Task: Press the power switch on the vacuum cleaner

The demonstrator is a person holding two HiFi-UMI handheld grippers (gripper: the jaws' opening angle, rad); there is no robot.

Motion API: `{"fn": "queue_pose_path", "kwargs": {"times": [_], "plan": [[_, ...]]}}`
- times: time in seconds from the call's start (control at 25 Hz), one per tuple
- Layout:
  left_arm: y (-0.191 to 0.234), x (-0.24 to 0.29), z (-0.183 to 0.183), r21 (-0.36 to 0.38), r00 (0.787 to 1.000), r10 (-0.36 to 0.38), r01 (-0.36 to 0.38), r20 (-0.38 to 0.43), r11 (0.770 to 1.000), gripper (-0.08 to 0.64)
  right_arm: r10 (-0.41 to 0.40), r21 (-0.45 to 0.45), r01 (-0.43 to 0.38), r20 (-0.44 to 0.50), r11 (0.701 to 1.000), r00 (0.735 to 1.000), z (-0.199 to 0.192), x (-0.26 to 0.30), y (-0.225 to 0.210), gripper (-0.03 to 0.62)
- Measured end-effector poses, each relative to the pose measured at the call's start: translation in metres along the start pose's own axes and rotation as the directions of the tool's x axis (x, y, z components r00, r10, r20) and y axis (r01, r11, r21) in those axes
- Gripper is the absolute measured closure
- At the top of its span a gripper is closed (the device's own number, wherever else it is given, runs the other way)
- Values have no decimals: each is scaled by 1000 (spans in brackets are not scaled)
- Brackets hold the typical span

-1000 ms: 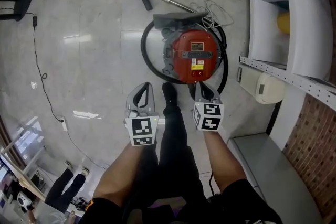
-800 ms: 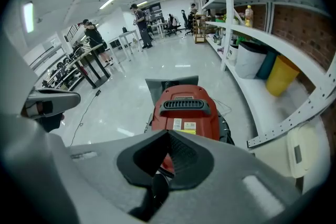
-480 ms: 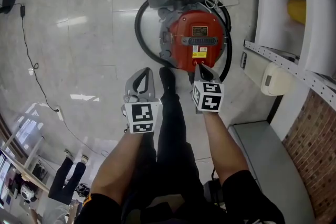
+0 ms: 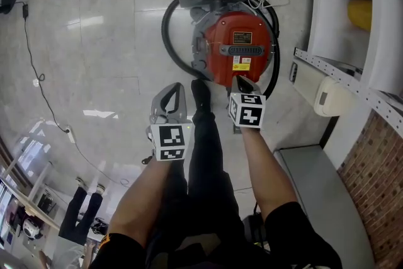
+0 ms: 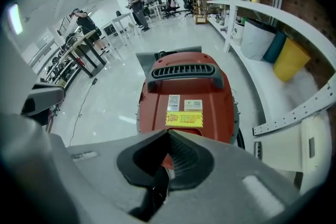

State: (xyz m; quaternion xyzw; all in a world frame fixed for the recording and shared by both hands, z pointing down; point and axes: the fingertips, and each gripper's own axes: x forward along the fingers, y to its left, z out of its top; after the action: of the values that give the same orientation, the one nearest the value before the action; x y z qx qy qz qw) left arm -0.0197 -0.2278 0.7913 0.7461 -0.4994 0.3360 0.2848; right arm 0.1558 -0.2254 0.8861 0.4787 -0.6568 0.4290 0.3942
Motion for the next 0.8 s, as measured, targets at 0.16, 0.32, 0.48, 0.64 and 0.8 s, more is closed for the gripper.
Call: {"fn": "queue_pose_path", "kwargs": {"times": [0.16, 0.32, 0.48, 0.64, 0.8], "plan": [[4, -1, 0, 3, 1000, 4, -4, 1, 1000, 549, 15, 1, -15, -36, 1000, 999, -3, 6, 2, 600], [11, -3, -1, 0, 1000, 12, -12, -1, 1000, 549, 6, -4, -7, -71, 1000, 997, -6, 14, 6, 600], [18, -14, 3, -20, 1000, 22, -22, 0, 1000, 549, 6, -3, -6, -72, 1000, 997, -5, 6, 13, 600], [31, -31, 17, -37, 999, 38, -37, 17, 999, 549, 16, -29, -17, -29, 999, 999, 8, -15, 35, 600], [43, -54, 39, -42, 996, 55, -52, 75, 998, 549, 28, -72, -25, 32, 997, 999, 29, -44, 60, 600]]}}
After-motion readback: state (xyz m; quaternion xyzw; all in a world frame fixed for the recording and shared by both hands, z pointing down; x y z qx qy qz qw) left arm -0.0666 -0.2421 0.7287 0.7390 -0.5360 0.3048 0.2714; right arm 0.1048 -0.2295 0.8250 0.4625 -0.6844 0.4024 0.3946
